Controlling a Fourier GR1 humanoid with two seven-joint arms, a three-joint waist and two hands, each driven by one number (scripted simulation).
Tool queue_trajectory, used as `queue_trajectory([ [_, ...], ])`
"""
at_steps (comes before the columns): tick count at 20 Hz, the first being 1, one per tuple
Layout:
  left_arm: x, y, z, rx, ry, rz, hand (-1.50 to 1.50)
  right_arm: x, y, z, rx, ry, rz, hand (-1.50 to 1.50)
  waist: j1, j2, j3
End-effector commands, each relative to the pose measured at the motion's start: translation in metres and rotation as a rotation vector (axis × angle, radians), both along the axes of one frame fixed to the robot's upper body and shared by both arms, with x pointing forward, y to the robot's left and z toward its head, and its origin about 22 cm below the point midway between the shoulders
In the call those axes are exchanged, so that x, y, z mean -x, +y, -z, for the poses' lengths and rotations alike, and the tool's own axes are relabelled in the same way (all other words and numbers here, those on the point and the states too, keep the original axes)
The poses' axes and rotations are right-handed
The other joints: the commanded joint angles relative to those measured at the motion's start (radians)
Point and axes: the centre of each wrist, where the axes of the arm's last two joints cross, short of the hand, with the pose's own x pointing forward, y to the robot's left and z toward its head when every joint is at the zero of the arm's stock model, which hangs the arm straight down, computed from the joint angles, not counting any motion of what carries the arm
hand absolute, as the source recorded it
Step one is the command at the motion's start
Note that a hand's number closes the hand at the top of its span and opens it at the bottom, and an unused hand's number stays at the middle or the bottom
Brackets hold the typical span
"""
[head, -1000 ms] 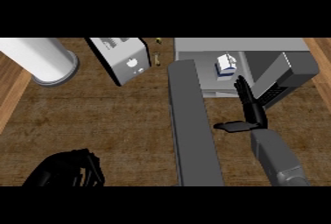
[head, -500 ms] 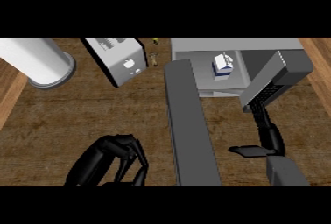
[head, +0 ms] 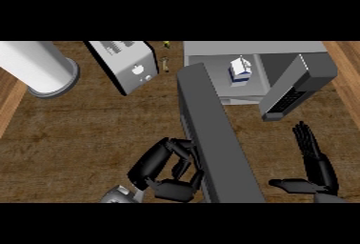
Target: Pick up the milk, place it into the microwave and close the microwave
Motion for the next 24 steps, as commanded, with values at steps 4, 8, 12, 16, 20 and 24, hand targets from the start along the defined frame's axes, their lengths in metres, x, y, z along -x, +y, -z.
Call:
queue_trajectory([
  [4, -0.009, -0.033, 0.05, -0.123, 0.022, -0.002, 1.5, 0.019, -0.017, -0.035, 0.022, -0.095, -0.138, -1.5, -0.012, 0.004, -0.001],
  [8, -0.003, -0.038, 0.083, -0.078, -0.06, -0.062, 1.5, 0.019, -0.008, -0.045, -0.032, -0.117, -0.146, -1.5, -0.025, 0.009, -0.002],
  [12, -0.019, -0.047, 0.073, -0.043, -0.085, -0.105, 1.5, 0.017, -0.02, -0.074, -0.083, -0.178, -0.237, -1.5, -0.063, 0.013, -0.003],
  [16, -0.026, -0.05, 0.081, -0.063, -0.069, -0.133, 1.5, 0.016, -0.022, -0.094, -0.083, -0.176, -0.256, -1.5, -0.078, 0.018, -0.004],
  [20, -0.025, -0.061, 0.077, -0.077, 0.009, -0.102, 1.5, 0.018, -0.009, -0.107, -0.081, -0.203, -0.295, -1.5, -0.101, 0.021, -0.003],
  [24, -0.026, -0.07, 0.065, 0.031, -0.048, -0.124, 1.5, 0.01, 0.007, -0.124, -0.096, -0.195, -0.374, -1.5, -0.135, 0.026, -0.007],
])
